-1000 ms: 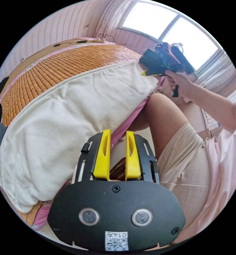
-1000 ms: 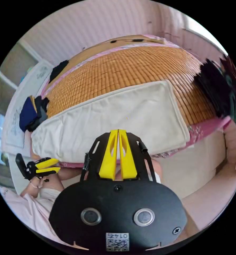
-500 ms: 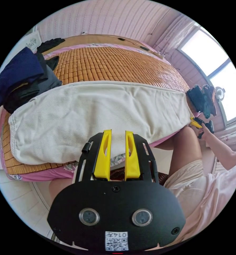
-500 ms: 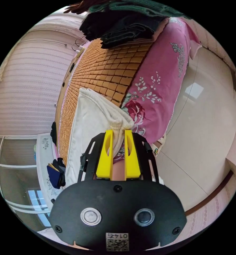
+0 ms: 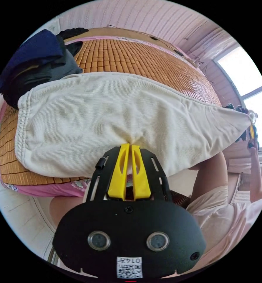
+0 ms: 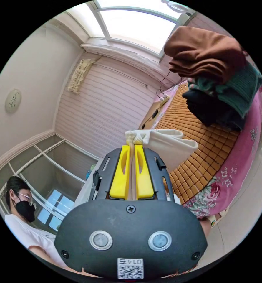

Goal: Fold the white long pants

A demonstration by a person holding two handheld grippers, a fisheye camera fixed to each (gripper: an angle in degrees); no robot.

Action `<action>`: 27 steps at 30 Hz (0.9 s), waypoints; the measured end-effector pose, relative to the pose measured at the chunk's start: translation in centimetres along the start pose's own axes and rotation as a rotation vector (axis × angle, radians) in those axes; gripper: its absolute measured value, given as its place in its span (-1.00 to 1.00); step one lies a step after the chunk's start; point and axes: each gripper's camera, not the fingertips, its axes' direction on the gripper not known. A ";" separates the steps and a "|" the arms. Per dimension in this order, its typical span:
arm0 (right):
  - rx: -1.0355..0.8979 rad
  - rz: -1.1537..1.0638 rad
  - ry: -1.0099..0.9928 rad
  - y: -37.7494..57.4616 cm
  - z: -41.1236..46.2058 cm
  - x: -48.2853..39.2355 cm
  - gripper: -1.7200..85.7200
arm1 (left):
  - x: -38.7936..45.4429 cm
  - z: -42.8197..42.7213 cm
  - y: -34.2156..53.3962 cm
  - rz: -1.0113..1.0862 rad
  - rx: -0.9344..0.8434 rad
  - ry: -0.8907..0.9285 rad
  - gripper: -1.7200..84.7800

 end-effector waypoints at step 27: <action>-1.440 -0.742 -0.028 42.0 39.0 -25.3 -0.85 | -6.0 -9.9 9.6 -0.163 0.138 0.127 -0.78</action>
